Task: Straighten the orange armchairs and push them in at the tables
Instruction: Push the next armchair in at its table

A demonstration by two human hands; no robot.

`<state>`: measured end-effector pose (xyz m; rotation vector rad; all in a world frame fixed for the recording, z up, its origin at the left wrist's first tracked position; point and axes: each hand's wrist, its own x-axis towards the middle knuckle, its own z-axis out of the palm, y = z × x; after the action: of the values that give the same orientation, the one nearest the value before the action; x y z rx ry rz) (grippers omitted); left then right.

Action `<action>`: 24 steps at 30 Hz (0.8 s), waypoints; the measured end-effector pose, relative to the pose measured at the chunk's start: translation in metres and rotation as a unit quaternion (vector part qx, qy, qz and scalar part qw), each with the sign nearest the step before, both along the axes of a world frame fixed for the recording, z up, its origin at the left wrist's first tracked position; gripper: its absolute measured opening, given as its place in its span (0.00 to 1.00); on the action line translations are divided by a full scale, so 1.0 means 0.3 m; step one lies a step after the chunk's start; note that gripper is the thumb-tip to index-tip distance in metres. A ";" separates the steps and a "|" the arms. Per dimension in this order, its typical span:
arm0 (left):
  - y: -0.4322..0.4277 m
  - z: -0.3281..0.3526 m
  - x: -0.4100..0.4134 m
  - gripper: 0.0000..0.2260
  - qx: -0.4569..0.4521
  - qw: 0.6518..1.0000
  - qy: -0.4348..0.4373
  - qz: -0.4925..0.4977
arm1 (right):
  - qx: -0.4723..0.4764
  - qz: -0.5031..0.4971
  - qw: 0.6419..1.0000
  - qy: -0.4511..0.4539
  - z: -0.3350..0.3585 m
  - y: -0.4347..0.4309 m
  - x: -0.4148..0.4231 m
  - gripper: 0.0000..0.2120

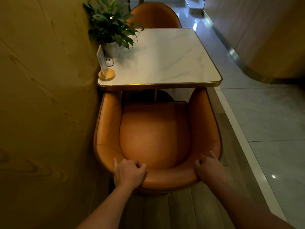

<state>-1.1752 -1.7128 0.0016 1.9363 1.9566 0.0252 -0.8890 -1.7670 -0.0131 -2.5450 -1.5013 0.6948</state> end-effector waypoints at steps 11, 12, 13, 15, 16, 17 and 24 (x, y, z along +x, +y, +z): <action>0.093 0.010 -0.003 0.21 0.007 1.000 0.002 -0.022 | 0.022 0.014 0.999 -0.041 -0.003 0.060 -0.014 0.14; 0.096 0.010 0.001 0.21 0.006 1.000 0.004 -0.024 | 0.026 0.018 0.998 -0.049 0.003 0.066 -0.012 0.15; 0.098 0.010 0.004 0.21 0.008 1.000 0.005 -0.024 | 0.029 0.020 0.998 -0.052 0.007 0.070 -0.010 0.15; 0.105 0.011 0.011 0.21 0.009 1.000 0.004 -0.026 | 0.030 0.020 0.998 -0.057 0.005 0.076 -0.001 0.15; 0.110 0.014 0.016 0.21 0.010 1.000 0.003 -0.027 | 0.031 0.018 0.998 -0.058 0.001 0.081 0.004 0.15; 0.116 0.015 0.020 0.21 0.012 1.000 0.001 -0.027 | 0.033 0.016 0.998 -0.058 0.000 0.087 0.008 0.15; 0.108 0.011 0.055 0.21 -0.001 1.000 0.003 -0.027 | 0.031 0.009 0.996 -0.077 0.019 0.104 0.028 0.15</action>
<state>-1.1587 -1.6806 0.0048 1.9883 1.9066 0.0019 -0.8805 -1.7358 -0.0073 -2.5933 -1.5667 0.4541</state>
